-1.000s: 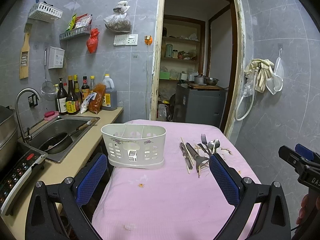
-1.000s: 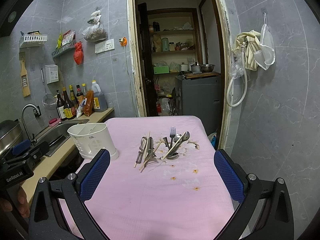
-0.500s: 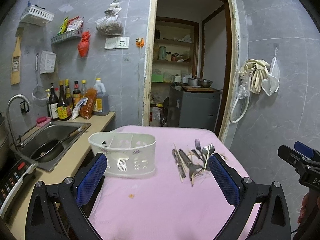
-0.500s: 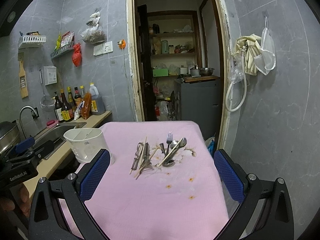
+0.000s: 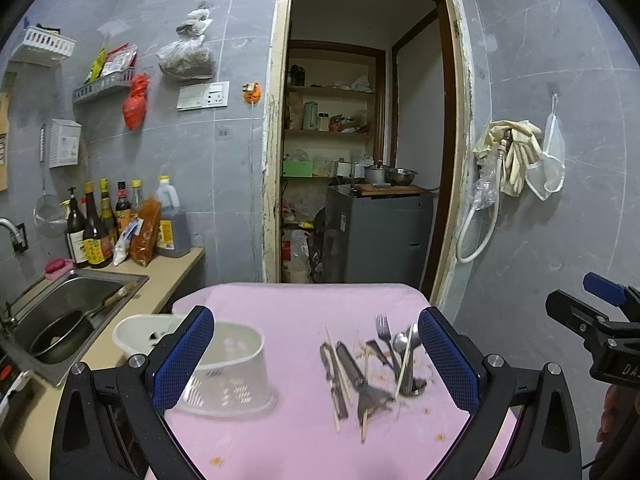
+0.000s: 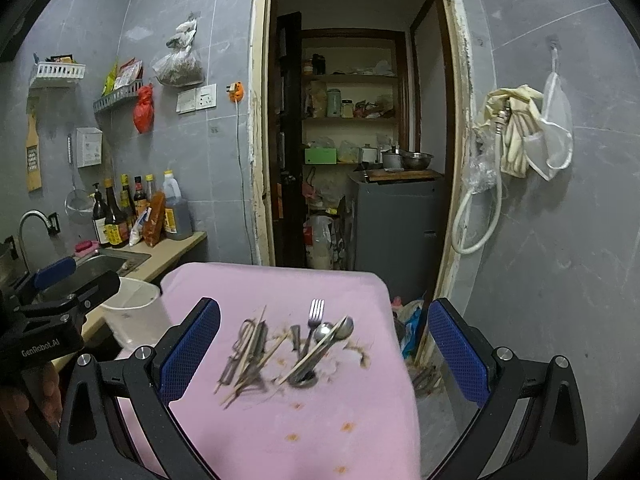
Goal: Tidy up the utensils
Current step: 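Move the left tool toward the utensil pile while the right tool follows, then grasp the steel sharpener rod with the left tool while the right grasps a wooden chopstick, then carry the sharpener rod and chopstick over the white caddy with both tools, then lower both held items into the caddy and open both tools, then lift both open tools out of the caddy, then move both tools back over the remaining utensil pile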
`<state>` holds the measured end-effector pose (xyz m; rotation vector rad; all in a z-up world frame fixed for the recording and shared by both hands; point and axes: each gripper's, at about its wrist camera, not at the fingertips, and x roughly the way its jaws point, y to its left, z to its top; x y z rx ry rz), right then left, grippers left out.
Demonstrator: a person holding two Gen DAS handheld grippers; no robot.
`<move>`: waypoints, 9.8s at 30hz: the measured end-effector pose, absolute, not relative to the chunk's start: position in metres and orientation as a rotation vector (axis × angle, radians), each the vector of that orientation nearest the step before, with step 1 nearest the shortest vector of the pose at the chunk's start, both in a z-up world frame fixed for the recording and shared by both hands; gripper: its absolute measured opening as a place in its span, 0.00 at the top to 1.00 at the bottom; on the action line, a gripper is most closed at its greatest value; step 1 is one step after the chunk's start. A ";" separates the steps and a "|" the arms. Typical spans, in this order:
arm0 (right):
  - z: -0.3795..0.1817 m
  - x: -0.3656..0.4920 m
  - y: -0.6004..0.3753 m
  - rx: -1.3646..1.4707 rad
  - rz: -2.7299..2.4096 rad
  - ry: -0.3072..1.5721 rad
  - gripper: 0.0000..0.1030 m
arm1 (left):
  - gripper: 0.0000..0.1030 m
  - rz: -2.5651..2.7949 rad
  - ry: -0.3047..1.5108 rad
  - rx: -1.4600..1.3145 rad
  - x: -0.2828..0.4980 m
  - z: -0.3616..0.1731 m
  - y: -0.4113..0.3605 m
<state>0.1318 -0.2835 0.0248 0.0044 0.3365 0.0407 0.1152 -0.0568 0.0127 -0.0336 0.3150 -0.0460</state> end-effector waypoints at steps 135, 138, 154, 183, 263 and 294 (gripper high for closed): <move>0.028 0.263 -0.042 0.030 0.503 0.466 0.96 | 0.83 -0.060 0.510 -0.275 0.219 0.071 0.182; 0.022 0.267 -0.043 0.036 0.501 0.481 0.96 | 0.83 -0.029 0.510 -0.261 0.222 0.063 0.183; 0.014 0.274 -0.043 0.041 0.513 0.486 0.96 | 0.83 -0.085 0.523 -0.173 0.237 0.054 0.180; -0.006 0.275 -0.030 0.021 0.510 0.500 0.96 | 0.83 -0.277 0.517 -0.051 0.237 0.034 0.172; 0.052 0.172 -0.236 -0.026 0.060 0.153 0.01 | 0.00 -0.068 0.272 -0.065 0.175 0.044 -0.006; -0.083 0.305 -0.371 0.149 0.205 0.519 0.15 | 0.04 -0.013 0.530 0.002 0.281 -0.046 -0.139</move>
